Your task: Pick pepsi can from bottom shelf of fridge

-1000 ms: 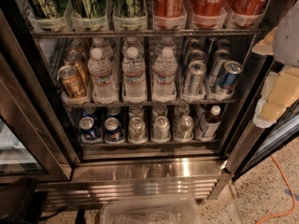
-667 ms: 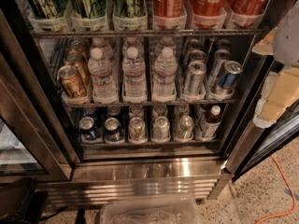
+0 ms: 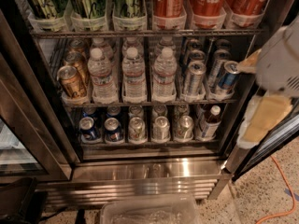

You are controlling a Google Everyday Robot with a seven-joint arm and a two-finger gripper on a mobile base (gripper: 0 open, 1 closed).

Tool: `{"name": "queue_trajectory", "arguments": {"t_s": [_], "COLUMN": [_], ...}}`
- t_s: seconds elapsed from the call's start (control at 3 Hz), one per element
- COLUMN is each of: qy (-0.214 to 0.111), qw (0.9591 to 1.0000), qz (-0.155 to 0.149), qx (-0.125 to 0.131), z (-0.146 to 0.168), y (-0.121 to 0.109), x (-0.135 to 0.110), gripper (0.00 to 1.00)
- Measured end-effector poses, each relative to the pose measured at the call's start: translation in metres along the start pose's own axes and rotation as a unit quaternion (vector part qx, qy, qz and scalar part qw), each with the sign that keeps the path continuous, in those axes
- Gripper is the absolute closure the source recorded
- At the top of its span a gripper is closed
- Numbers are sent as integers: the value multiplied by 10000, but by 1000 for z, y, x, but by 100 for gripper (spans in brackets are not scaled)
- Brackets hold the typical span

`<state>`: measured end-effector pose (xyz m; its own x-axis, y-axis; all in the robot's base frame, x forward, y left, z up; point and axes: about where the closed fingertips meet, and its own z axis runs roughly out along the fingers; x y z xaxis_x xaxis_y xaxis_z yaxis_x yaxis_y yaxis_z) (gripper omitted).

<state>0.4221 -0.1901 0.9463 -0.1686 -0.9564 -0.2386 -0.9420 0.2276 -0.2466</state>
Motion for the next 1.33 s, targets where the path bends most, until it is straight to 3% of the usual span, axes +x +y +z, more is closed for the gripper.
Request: {"name": "queue_trajectory", "arguments": {"t_s": [0.33, 0.67, 1.0, 1.33], "qy": [-326, -711, -987, -977], "qw": [9991, 9955, 9903, 9902], "qz": [-217, -439, -680, -703], "qx": [-151, -447, -701, -715], "z": [53, 105, 135, 135], "y": [35, 75, 109, 111], "x": [-16, -32, -43, -43], "gripper": [0, 0, 0, 0]}}
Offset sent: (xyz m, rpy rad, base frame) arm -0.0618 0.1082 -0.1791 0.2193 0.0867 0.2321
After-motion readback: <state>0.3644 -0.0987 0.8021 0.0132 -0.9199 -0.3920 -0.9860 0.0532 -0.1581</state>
